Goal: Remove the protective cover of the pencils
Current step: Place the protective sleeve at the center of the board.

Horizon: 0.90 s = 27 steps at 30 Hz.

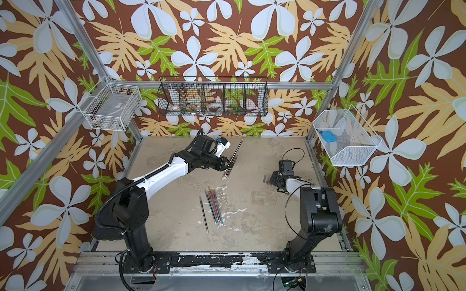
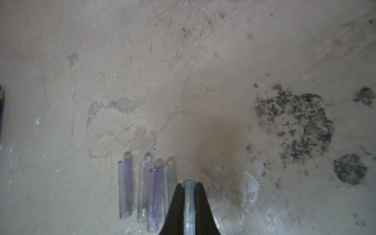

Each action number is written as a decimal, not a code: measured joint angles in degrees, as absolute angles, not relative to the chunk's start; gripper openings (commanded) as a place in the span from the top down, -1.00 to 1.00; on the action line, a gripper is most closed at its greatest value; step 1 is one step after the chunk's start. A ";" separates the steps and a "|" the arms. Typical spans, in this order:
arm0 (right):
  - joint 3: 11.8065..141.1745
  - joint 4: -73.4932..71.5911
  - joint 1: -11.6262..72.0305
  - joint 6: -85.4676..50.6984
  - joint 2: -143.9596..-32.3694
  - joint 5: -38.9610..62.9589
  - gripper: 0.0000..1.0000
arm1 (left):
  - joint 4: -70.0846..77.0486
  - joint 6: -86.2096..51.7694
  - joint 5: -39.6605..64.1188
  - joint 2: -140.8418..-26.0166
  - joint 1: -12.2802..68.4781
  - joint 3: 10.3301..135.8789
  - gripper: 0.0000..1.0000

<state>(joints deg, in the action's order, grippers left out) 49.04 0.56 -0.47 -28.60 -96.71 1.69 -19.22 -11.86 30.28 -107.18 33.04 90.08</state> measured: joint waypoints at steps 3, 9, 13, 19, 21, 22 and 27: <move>49.15 -0.27 -0.71 -28.40 -97.32 2.92 0.88 | -19.22 -11.86 30.28 -107.28 33.04 90.08 1.00; 49.10 -0.67 -0.73 -28.38 -97.80 4.47 0.67 | -19.22 -11.86 30.28 -107.35 33.04 90.08 1.00; 49.08 -1.28 -0.75 -28.40 -98.04 4.99 0.62 | -19.22 -11.86 30.28 -107.39 33.04 90.08 1.00; 48.95 -1.72 -0.73 -28.42 -98.06 5.98 0.60 | -19.22 -11.84 30.26 -107.72 33.04 90.13 1.00; 48.95 -1.74 -0.73 -28.42 -98.02 6.04 0.59 | -19.22 -11.84 30.24 -108.05 33.04 90.15 1.00; 48.88 -1.87 -0.75 -28.42 -97.97 6.07 0.59 | -19.22 -11.84 30.22 -108.25 33.04 90.15 1.00; 48.62 -2.17 -0.84 -28.47 -97.78 7.01 0.59 | -19.20 -11.64 30.20 -110.04 32.36 90.37 1.00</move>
